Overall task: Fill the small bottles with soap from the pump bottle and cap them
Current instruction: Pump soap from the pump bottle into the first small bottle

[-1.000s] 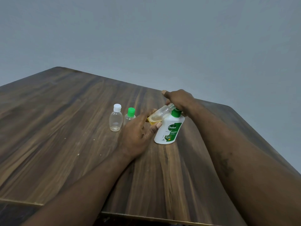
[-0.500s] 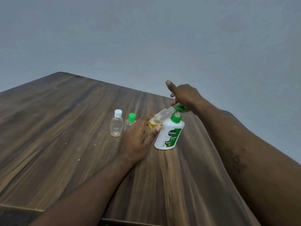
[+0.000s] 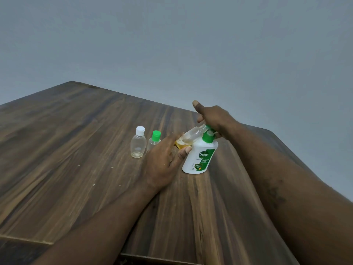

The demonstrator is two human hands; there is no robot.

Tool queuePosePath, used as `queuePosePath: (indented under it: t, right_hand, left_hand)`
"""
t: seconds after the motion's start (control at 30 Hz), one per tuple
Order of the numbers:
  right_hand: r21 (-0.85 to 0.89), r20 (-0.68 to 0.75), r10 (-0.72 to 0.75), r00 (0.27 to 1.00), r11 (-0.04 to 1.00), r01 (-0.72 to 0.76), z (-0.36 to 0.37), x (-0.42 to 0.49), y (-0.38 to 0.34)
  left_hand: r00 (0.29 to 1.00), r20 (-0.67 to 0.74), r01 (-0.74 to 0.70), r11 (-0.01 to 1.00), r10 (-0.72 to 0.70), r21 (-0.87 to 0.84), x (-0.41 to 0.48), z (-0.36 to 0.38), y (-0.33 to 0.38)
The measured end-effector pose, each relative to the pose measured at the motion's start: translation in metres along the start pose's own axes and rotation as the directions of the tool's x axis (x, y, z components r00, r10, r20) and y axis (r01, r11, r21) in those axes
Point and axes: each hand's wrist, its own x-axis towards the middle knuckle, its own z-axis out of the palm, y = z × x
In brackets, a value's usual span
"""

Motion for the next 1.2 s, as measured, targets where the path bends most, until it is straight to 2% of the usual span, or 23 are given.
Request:
queuePosePath:
  t: [0.2,0.4,0.8,0.9,0.97,1.07,1.2]
  right_hand:
    - [0.039,-0.045,-0.01,0.999,0.999,0.012,-0.012,0.005,-0.005]
    - [-0.044,0.055,0.016,0.998,0.999,-0.014,0.01,0.005,0.011]
    - [-0.097,-0.05,-0.031,0.998,0.995,0.026,-0.011,0.006,-0.007]
    - [-0.16,-0.095,-0.062,0.994,0.986,0.047,-0.009,0.011,-0.009]
    - [-0.182,-0.06,-0.031,0.998,0.983,0.02,0.001,0.009,-0.003]
    - [-0.122,0.029,0.033,0.999,0.992,-0.029,0.011,0.006,0.007]
    - [-0.094,0.045,0.031,0.999,0.995,-0.027,0.012,0.006,0.007]
  left_hand:
    - [1.0,-0.007,-0.012,1.0,0.012,-0.012,0.001,0.0,0.002]
    - [1.0,-0.007,-0.019,1.0,0.02,0.003,0.0,0.002,-0.002]
    - [0.999,-0.033,-0.013,1.0,0.012,-0.008,-0.001,0.0,0.001]
    - [1.0,-0.028,-0.013,1.0,0.013,-0.01,0.0,-0.001,0.002]
    - [1.0,-0.02,-0.017,1.0,0.017,0.0,0.0,0.0,0.001]
    - [1.0,-0.007,-0.019,1.0,0.019,0.004,0.0,0.0,-0.001]
    - [1.0,-0.006,-0.022,1.0,0.022,0.004,-0.001,-0.001,-0.001]
